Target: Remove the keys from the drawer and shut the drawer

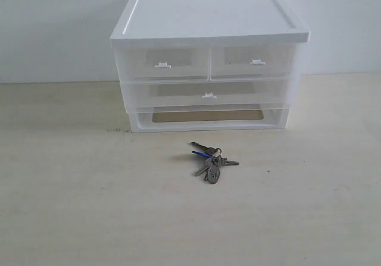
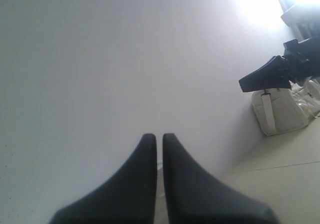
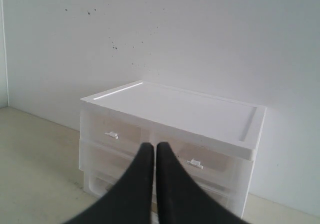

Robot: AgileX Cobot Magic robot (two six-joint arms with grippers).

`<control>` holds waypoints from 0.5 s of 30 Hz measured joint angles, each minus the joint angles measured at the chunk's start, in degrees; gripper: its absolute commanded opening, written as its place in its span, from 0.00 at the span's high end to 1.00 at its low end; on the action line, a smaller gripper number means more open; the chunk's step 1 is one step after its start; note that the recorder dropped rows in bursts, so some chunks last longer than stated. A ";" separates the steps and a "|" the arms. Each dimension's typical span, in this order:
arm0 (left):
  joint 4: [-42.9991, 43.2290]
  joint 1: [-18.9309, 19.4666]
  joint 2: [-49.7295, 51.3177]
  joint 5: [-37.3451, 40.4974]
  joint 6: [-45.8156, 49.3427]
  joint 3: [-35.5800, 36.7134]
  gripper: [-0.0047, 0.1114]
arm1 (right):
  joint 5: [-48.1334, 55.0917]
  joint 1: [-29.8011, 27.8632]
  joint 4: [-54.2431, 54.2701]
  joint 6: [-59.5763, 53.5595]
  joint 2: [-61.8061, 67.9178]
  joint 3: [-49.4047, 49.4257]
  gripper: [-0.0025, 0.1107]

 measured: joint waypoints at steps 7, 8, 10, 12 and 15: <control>0.00 0.00 0.00 0.00 0.46 0.00 0.92 | 0.00 0.00 0.00 0.00 0.00 0.00 0.98; 0.00 0.00 0.00 0.00 0.46 0.00 0.92 | 0.00 0.00 0.00 0.00 0.00 0.00 0.98; 0.00 0.00 0.00 0.00 0.46 0.00 0.92 | 0.00 0.00 0.00 0.00 0.00 0.00 0.98; -0.35 0.00 0.00 1.43 0.46 0.00 0.92 | 0.00 0.00 0.00 0.00 0.00 0.00 0.98; -10.49 0.00 0.00 8.79 0.60 0.10 0.92 | 0.00 0.00 0.00 0.00 0.00 0.00 0.98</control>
